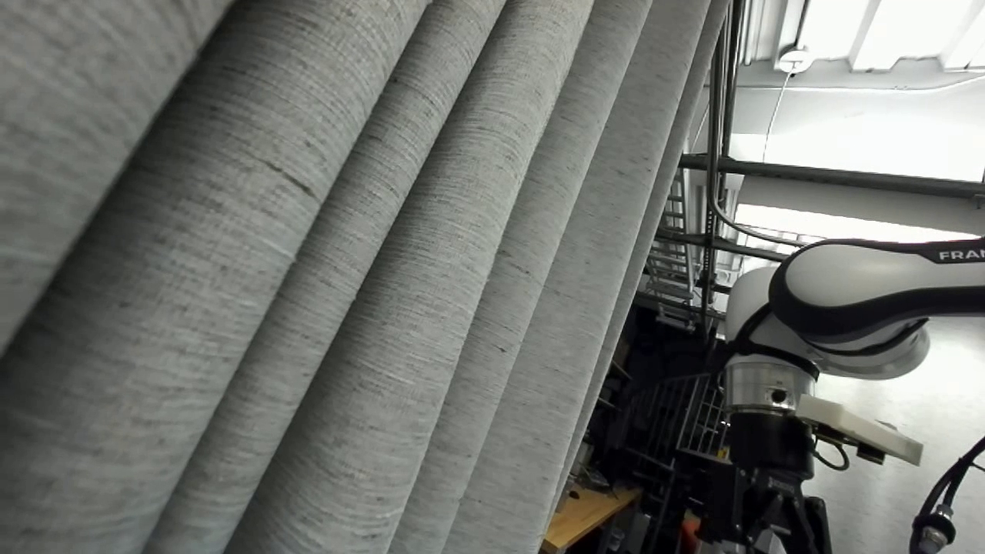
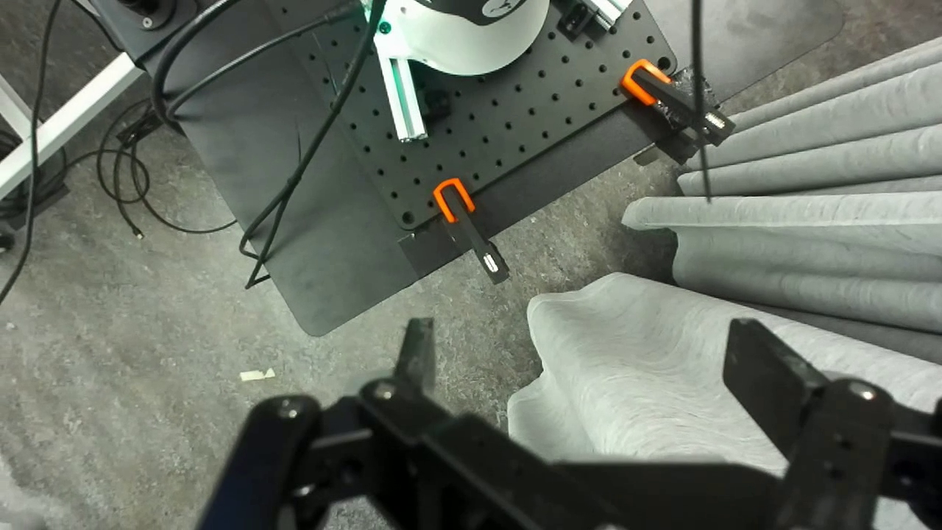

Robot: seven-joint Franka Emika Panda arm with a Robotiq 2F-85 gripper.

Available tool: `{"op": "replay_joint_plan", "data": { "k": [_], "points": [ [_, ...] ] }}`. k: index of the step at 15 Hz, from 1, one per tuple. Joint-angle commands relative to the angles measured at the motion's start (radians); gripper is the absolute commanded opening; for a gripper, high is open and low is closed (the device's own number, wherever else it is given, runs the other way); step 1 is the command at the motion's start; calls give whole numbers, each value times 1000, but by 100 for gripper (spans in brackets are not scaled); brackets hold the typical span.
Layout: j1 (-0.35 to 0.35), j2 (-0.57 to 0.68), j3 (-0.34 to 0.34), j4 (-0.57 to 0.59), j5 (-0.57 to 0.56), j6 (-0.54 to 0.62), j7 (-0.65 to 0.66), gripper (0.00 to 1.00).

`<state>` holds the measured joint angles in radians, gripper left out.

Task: Slide the curtain to the left

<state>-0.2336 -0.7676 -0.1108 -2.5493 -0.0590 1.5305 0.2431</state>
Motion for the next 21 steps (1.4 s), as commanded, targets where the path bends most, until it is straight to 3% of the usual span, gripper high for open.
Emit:
{"op": "replay_joint_plan", "data": {
  "k": [1, 21],
  "points": [
    [-4, 1, 4, 1, 2, -1, -3, 100],
    [-12, 11, 9, 3, 6, -4, 53, 100]
  ]
}}
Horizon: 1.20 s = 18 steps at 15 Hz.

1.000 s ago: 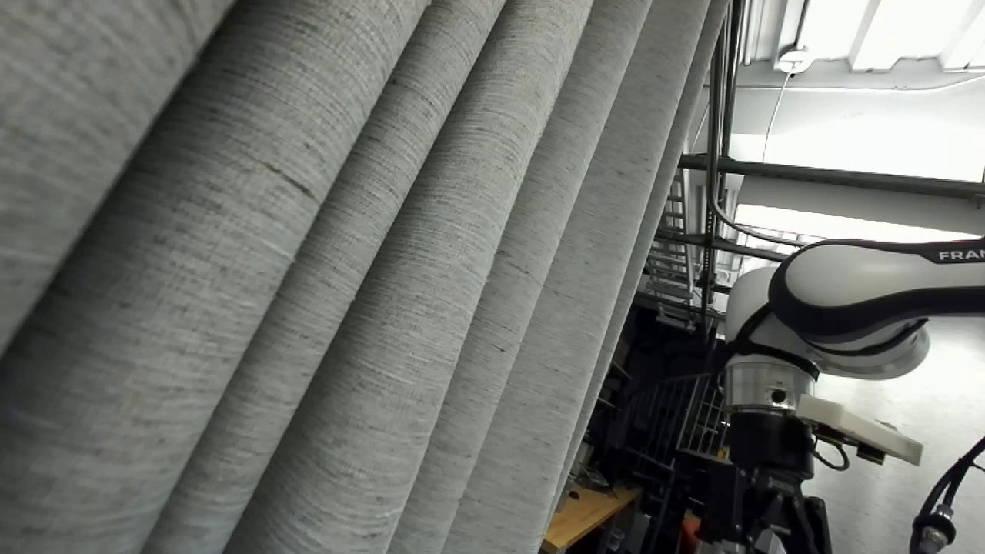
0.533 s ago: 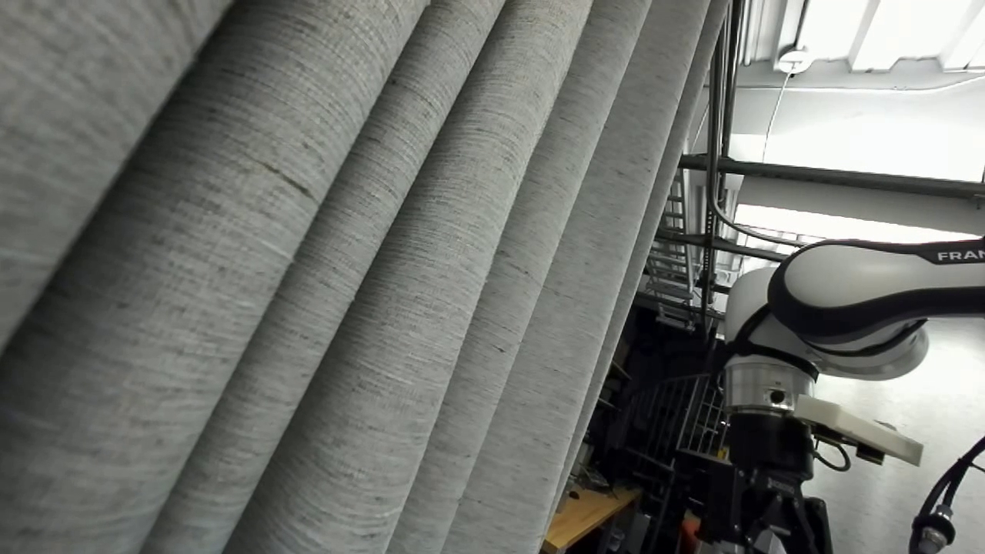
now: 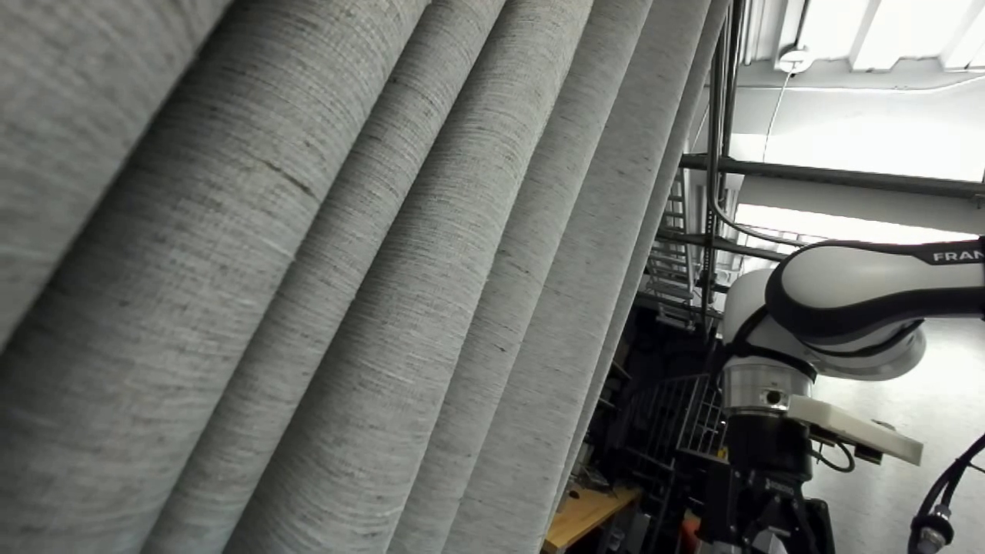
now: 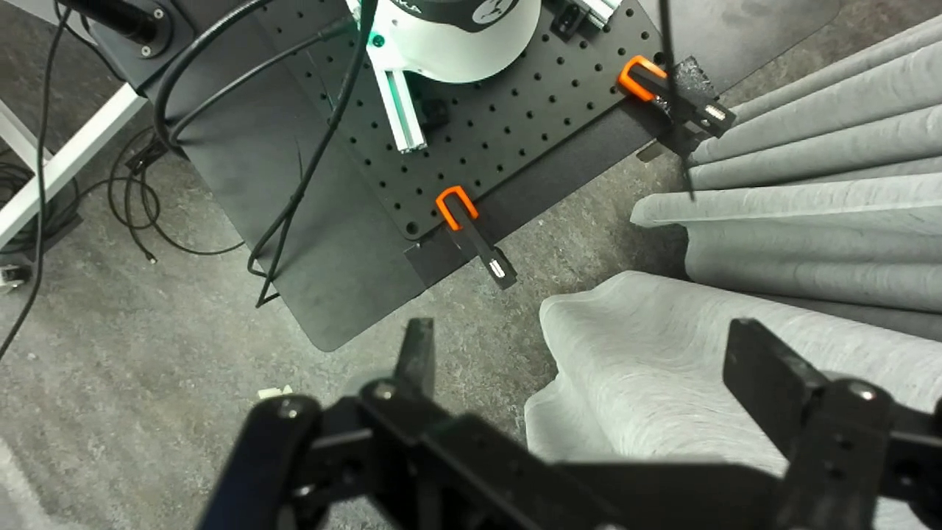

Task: Slide the curtain to the left

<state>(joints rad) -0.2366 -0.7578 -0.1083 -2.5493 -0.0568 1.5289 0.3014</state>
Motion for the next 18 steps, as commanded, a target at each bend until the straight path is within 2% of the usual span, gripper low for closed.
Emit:
{"op": "replay_joint_plan", "data": {
  "k": [1, 7, 8, 18],
  "points": [
    [-9, 2, 7, 3, 4, -3, -5, 100],
    [-9, -4, 5, -5, 9, 23, -5, 100],
    [-8, 77, -3, 51, 6, 79, -7, 100],
    [-1, 143, -14, 44, 29, 450, -22, 100]
  ]
}}
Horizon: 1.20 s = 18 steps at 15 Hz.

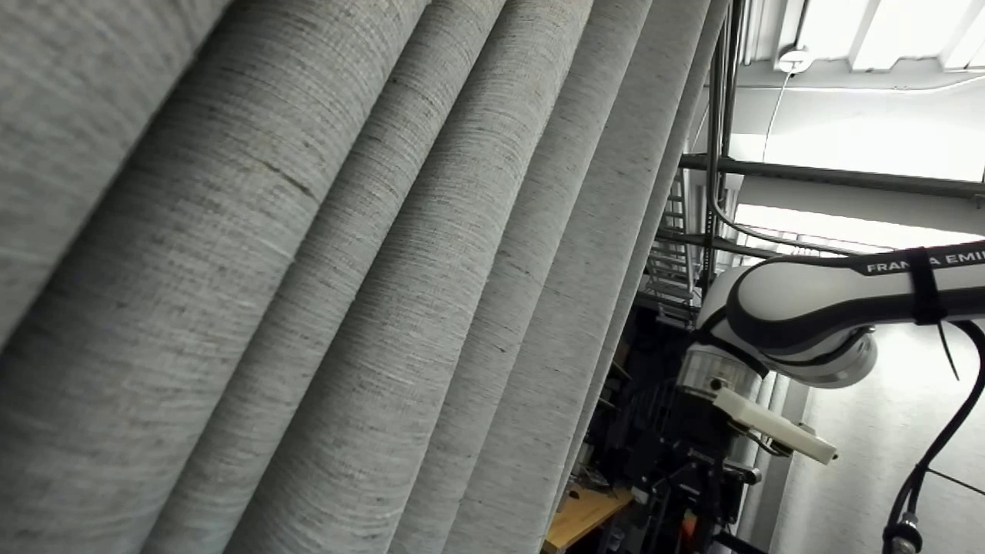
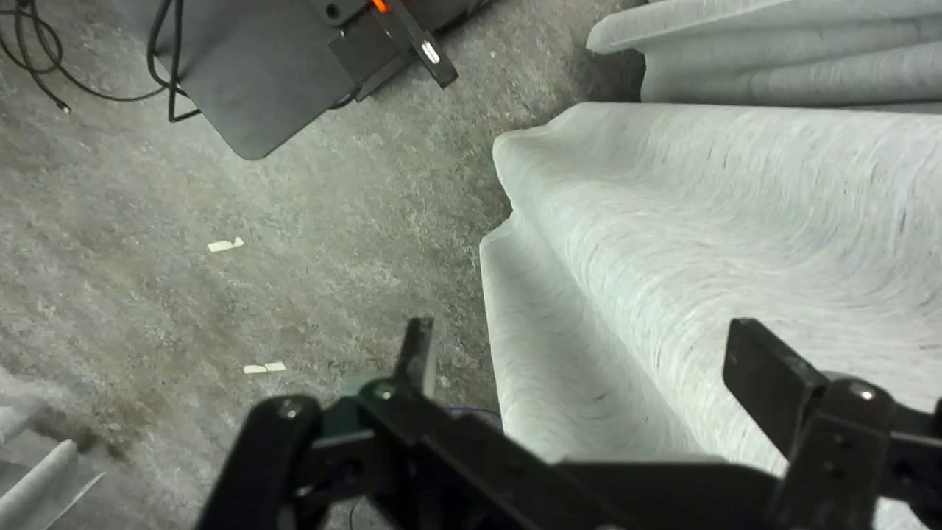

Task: Slide the curtain to the left

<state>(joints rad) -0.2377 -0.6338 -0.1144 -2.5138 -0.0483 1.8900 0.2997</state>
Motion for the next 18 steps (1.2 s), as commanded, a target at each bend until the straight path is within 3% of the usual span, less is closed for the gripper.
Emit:
{"op": "replay_joint_plan", "data": {
  "k": [1, 6, 7, 9, 11, 12, 18],
  "points": [
    [0, 21, -8, 4, 22, 132, -20, 100],
    [-1, 30, -6, -21, 21, 352, -25, 100],
    [-12, 86, -48, 110, 20, 303, -78, 100],
    [-15, 105, -69, 155, 21, 330, -102, 100],
    [5, 116, -115, 206, 82, 273, -131, 100],
    [-20, 77, -72, 138, 38, 315, -87, 100],
    [-15, 110, -94, 181, 45, 290, -153, 100]
  ]
}}
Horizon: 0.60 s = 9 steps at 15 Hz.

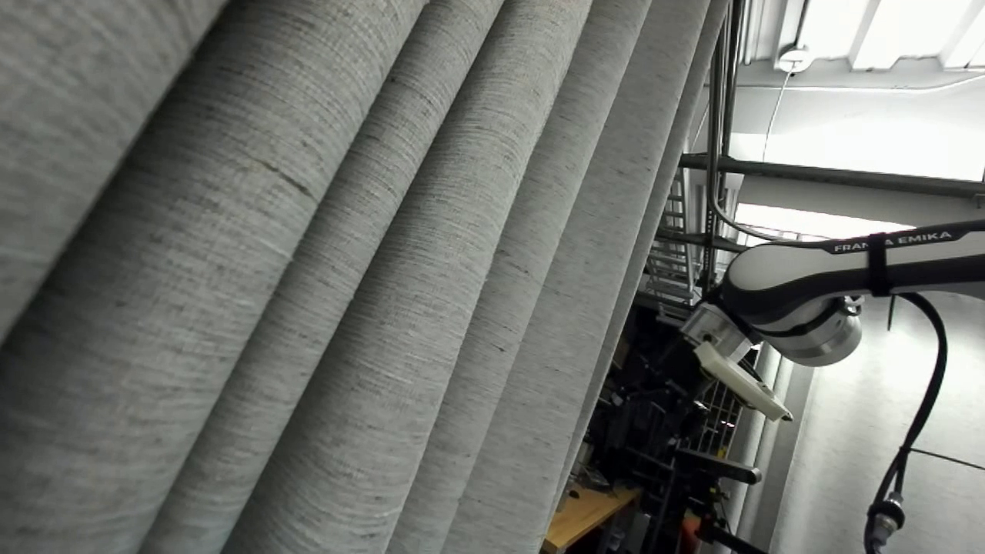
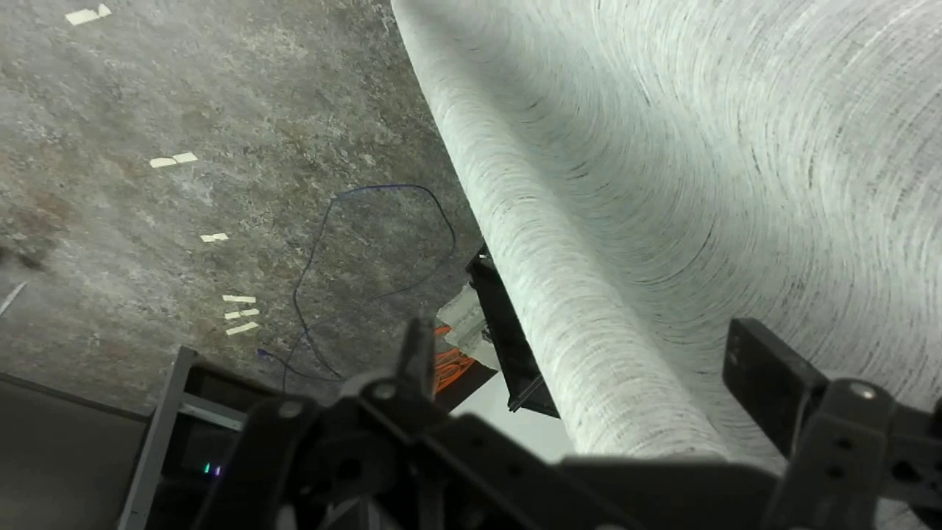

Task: Slide the curtain to the left

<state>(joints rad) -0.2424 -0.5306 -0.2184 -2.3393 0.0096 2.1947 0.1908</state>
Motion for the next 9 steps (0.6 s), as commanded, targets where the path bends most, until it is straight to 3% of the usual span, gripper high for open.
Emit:
{"op": "replay_joint_plan", "data": {
  "k": [1, 5, 9],
  "points": [
    [-7, 15, 10, 12, -25, -12, -65, 100],
    [11, 63, 6, 52, -72, 17, -179, 100],
    [61, 83, -26, 78, -19, 62, -335, 100]
  ]
}}
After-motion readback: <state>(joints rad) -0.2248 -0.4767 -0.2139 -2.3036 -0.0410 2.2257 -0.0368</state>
